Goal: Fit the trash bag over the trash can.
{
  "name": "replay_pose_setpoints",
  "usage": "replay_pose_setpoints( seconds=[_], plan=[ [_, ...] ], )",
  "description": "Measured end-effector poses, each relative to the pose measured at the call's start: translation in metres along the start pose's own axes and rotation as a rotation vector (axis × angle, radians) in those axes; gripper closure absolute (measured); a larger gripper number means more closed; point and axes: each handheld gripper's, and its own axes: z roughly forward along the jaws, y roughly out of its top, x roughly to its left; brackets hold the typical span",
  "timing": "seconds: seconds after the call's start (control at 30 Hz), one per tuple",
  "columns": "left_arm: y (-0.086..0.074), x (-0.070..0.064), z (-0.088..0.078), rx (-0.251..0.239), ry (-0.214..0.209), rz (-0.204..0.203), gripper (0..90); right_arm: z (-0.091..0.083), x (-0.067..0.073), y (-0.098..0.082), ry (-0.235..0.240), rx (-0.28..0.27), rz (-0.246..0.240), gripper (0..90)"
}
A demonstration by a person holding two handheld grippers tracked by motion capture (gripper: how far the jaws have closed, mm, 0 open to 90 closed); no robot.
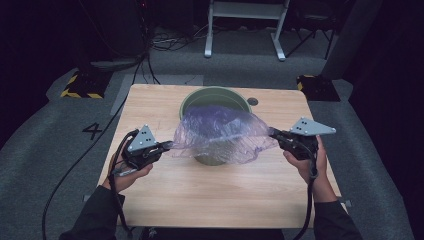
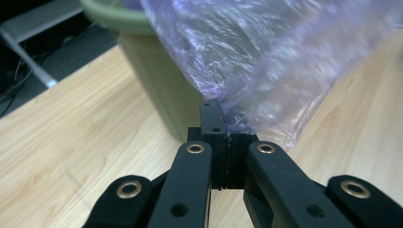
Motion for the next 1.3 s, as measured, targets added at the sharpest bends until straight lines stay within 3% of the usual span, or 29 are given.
replay_pose_setpoints(
  seconds=[0.2, 0.37, 0.43, 0.57, 0.6, 0.7, 0.93, 1.1, 1.2, 1.3],
  plan=[
    [-0.005, 0.022, 0.024, 0.025, 0.028, -0.06, 89.1, 0.021, -0.011, -0.005, -0.019, 0.01, 0.027, 89.6],
    [-0.005, 0.036, 0.037, -0.008, 0.061, -0.086, 82.0, 0.043, -0.019, -0.001, -0.036, 0.011, 0.032, 89.6],
    [-0.006, 0.04, 0.037, -0.035, 0.086, -0.114, 71.1, 0.047, -0.021, 0.0, -0.048, -0.003, 0.034, 89.6],
    [-0.013, 0.044, 0.024, -0.097, 0.092, -0.152, 36.8, 0.048, -0.023, 0.001, -0.049, -0.018, 0.04, 89.5],
    [-0.015, 0.043, 0.019, -0.115, 0.084, -0.145, 30.1, 0.047, -0.022, 0.001, -0.052, -0.018, 0.038, 89.5],
    [-0.021, 0.036, 0.002, -0.152, 0.08, -0.109, 23.4, 0.042, -0.022, 0.0, -0.052, -0.027, 0.036, 89.4],
    [-0.019, 0.009, -0.019, -0.191, 0.033, -0.022, 18.2, 0.035, -0.019, 0.003, -0.043, -0.033, 0.025, 87.0],
    [0.001, -0.009, -0.016, -0.203, 0.002, 0.061, 17.9, 0.034, -0.016, 0.009, -0.046, -0.032, 0.004, 85.0],
    [0.011, -0.015, -0.006, -0.194, 0.022, 0.112, 19.8, 0.034, -0.015, 0.013, -0.043, -0.036, 0.001, 84.6],
    [0.019, -0.015, 0.006, -0.165, -0.002, 0.12, 24.7, 0.035, -0.015, 0.016, -0.039, -0.034, -0.003, 84.6]
  ],
)
